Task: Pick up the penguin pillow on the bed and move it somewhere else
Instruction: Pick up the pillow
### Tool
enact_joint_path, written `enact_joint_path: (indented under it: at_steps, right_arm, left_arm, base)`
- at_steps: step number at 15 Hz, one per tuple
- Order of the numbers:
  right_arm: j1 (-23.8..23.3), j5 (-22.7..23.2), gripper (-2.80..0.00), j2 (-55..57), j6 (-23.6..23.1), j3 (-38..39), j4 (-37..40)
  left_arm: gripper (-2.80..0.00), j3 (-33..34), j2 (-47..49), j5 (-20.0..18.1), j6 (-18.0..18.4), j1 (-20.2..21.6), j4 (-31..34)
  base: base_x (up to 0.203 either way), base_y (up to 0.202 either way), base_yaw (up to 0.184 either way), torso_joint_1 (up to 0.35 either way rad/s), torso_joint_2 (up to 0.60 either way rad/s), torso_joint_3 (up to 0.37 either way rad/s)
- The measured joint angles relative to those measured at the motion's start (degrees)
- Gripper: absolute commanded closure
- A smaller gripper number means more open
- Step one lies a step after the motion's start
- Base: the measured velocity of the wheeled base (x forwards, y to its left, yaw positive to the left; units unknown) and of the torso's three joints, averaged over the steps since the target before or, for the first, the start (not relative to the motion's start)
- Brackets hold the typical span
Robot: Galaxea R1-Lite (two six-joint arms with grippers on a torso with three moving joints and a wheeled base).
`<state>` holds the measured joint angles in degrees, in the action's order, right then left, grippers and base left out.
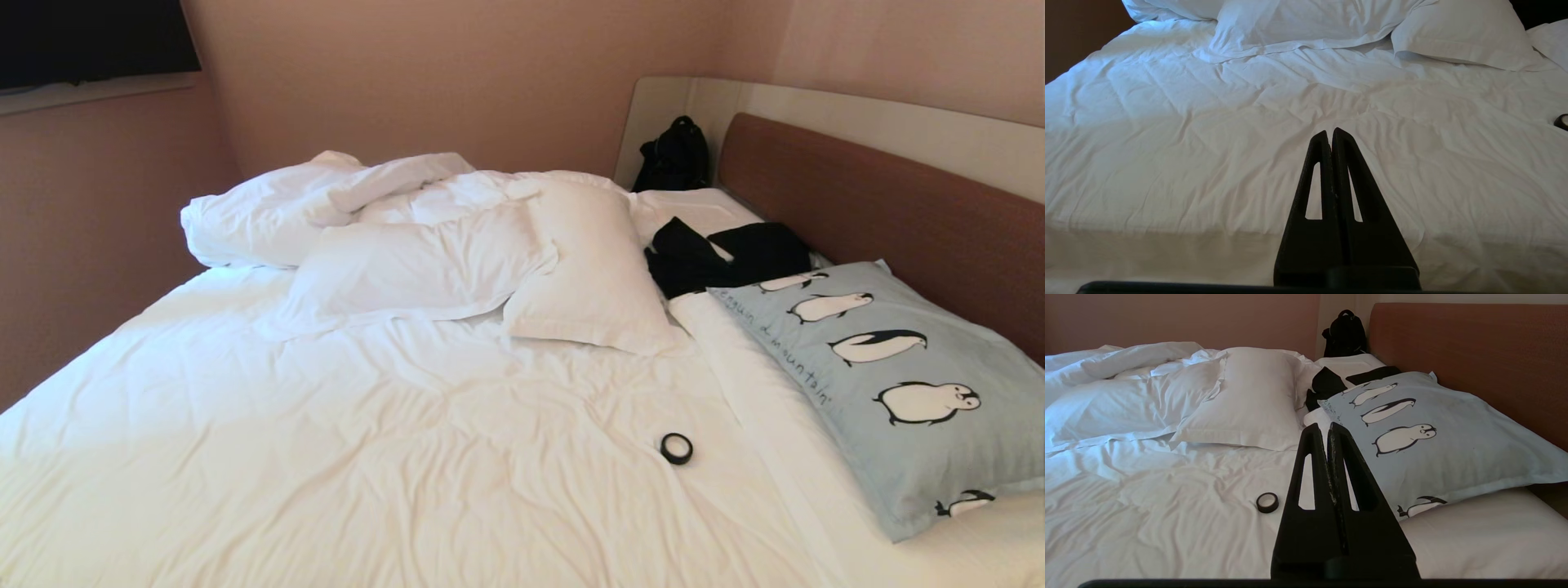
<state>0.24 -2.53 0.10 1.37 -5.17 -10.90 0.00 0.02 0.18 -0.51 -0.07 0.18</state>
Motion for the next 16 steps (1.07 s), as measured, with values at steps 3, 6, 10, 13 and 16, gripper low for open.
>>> enact_joint_path:
  at_steps: [3,6,10,13,16]
  right_arm:
    - [0.0,0.0,0.0,0.0,-1.43,3.01,-2.73]
    - [0.0,-0.22,0.0,0.0,-1.44,4.76,-5.32]
    - [-0.02,0.14,0.0,0.0,-1.61,5.06,-5.15]
    - [0.0,-0.05,0.0,0.0,-1.67,5.07,-3.01]
    - [0.0,-0.14,0.0,0.0,-1.47,5.07,-0.36]
  left_arm:
    - [0.0,0.0,0.0,-0.02,0.0,0.0,0.0]
    - [0.0,0.0,0.0,-0.02,0.0,0.0,0.01]
    - [0.0,0.0,0.0,-0.02,0.02,-0.04,0.0]
    - [0.0,0.0,0.0,-0.02,0.0,0.0,0.0]
    - [0.0,0.0,0.0,-0.02,-0.01,0.0,0.0]
  base:
    - [0.0,0.0,0.0,0.0,0.0,0.0]
    - [0.0,0.0,0.0,0.0,0.0,0.0]
    - [0.0,0.0,0.0,0.0,0.0,0.0]
    - [0.0,0.0,0.0,0.0,0.0,0.0]
    - [0.0,0.0,0.0,0.0,0.0,0.0]
